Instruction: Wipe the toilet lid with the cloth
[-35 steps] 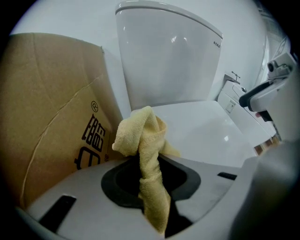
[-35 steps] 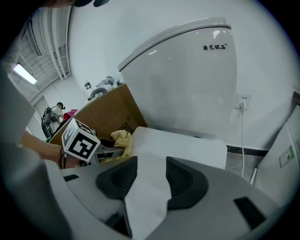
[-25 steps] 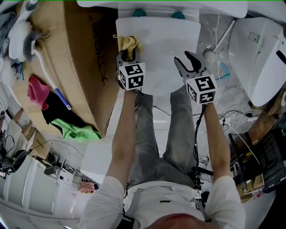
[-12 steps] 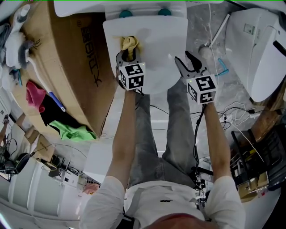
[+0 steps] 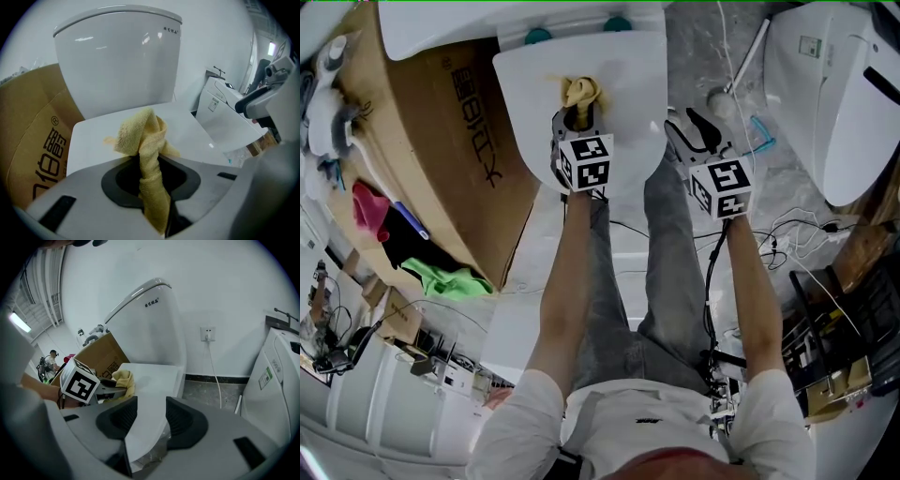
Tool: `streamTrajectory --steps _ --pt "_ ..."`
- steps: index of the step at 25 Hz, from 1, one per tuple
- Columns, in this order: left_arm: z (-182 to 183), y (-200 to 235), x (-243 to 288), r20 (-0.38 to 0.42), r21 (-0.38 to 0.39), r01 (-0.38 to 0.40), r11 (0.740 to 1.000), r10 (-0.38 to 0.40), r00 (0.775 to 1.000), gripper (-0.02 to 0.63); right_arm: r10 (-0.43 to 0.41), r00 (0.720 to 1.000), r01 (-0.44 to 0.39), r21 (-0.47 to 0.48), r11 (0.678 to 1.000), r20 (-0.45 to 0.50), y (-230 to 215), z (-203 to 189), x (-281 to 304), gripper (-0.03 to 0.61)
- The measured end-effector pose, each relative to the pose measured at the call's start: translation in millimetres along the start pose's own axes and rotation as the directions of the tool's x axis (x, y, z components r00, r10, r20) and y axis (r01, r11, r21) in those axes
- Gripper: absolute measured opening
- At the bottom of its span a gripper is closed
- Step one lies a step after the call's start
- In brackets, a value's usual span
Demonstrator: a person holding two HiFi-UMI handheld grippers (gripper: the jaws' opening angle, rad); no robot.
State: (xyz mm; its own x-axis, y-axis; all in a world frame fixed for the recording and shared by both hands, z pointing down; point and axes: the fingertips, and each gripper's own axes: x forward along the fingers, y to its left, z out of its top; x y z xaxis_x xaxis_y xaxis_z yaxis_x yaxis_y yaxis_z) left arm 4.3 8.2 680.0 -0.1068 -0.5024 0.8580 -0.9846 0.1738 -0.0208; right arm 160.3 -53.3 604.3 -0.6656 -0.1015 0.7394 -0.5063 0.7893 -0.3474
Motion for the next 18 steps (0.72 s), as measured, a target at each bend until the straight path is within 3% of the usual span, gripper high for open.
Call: streamTrajectory --steps 18 --pt "23 -123 17 -0.025 0.058 0.164 0.985 -0.163 0.986 0.106 0.010 1.000 -0.011 0.023 1.000 0.006 -42 -18 -33 0.207"
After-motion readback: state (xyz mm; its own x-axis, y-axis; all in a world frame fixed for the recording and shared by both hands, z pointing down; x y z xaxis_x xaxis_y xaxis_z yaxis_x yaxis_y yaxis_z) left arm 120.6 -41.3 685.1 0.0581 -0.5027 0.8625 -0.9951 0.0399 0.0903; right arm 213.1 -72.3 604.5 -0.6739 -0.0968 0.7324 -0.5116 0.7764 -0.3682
